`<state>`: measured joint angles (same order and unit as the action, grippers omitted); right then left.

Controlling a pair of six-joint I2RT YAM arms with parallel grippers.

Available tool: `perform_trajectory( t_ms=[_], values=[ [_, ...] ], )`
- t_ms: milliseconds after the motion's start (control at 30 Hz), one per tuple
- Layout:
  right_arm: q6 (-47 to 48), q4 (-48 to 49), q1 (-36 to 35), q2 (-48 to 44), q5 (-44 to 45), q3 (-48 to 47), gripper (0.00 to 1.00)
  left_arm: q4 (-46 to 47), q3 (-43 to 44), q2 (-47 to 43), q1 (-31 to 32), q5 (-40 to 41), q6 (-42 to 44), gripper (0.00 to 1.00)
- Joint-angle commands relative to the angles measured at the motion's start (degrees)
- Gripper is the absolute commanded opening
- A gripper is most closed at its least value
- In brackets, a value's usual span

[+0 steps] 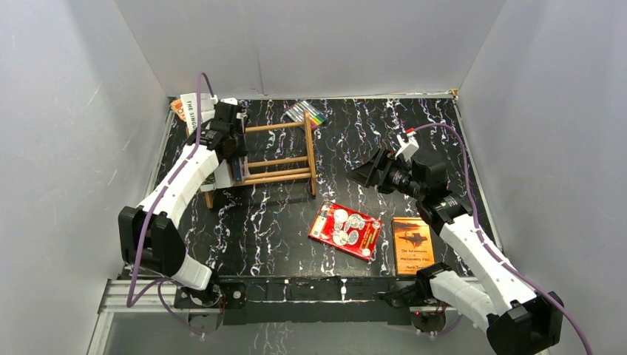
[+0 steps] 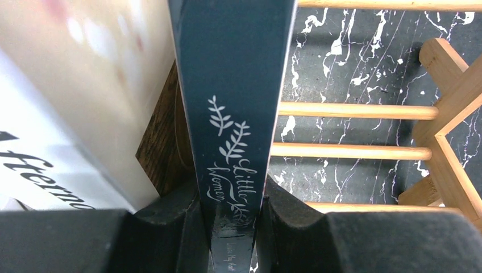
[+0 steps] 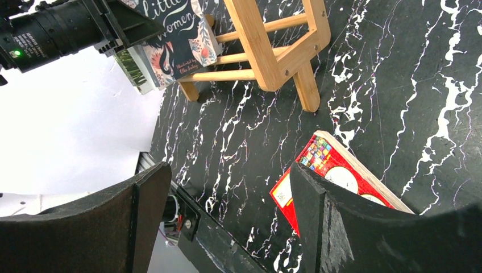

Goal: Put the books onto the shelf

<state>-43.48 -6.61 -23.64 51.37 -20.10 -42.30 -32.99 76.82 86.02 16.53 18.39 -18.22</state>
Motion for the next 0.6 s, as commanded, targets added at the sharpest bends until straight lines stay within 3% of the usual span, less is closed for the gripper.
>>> perform_trajectory(
  t_ms=[0,333,567],
  values=[
    [0.16,2.99,0.13,0.12,-1.05,0.09,0.85,1.95,-0.08,-0.97,-0.81,3.01,0.05,0.09],
    [-0.11,3.26,0.16,0.32,-1.34,0.05,0.85,0.96,1.32,-0.19,-1.03,3.14,0.02,0.31],
    [-0.28,3.46,0.09,0.71,-1.44,0.07,0.85,-0.71,4.56,-1.47,-0.99,2.07,0.07,0.40]
  ],
)
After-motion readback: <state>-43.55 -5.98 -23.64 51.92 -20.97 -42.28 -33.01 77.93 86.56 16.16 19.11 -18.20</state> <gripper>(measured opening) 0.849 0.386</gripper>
